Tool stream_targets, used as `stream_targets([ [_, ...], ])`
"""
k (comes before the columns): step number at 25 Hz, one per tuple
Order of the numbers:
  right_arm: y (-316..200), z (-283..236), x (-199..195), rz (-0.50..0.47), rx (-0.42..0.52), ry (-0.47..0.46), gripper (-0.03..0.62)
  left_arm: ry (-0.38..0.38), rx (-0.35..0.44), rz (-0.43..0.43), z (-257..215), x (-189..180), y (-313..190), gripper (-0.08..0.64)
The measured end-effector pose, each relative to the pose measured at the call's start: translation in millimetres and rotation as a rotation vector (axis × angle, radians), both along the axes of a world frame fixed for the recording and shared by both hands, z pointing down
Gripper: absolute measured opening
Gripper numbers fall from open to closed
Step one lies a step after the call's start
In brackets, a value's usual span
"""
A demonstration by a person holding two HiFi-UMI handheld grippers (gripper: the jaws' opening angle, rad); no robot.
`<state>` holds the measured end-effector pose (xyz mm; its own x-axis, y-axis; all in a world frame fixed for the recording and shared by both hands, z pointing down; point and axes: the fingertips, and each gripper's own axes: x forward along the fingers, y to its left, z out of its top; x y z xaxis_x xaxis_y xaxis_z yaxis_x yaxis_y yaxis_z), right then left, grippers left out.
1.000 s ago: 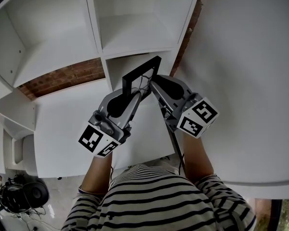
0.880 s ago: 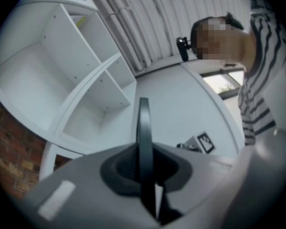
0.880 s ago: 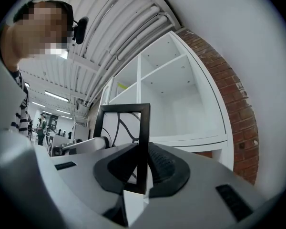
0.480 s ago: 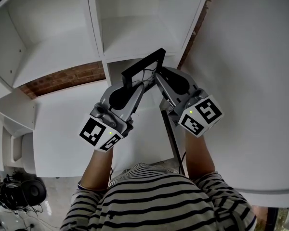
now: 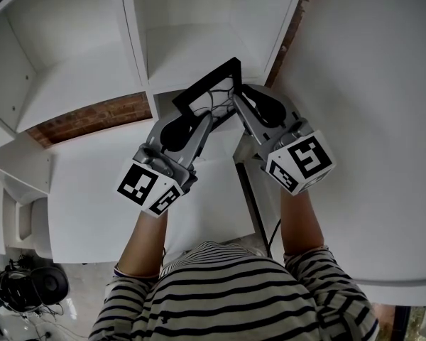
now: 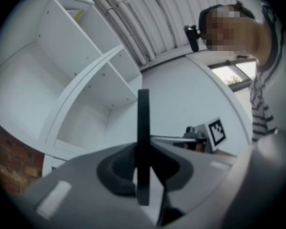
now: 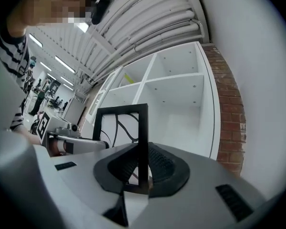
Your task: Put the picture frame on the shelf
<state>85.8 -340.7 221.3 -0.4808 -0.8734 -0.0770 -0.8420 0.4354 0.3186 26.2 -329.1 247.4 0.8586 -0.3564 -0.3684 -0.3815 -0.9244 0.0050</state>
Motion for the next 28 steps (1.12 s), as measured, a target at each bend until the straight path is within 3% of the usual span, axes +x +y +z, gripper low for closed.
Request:
stream_targets([
  [6, 1.0, -21.5, -1.5, 0.028, 0.03, 0.092, 0.058, 0.01, -0.018, -0.025, -10.2, 2.3, -6.1, 0.103],
  [11, -4.2, -31.6, 2.7, 0.028, 0.027, 0.037, 0.058, 0.002, -0.021, -0.061, -13.5, 1.6, -11.5, 0.179],
  [28, -24.6, -26.9, 17.4, -0.004, 0.058, -0.148, 0.058, -0.066, -0.05, -0.169, 26.0, 13.8, -29.2, 0.232],
])
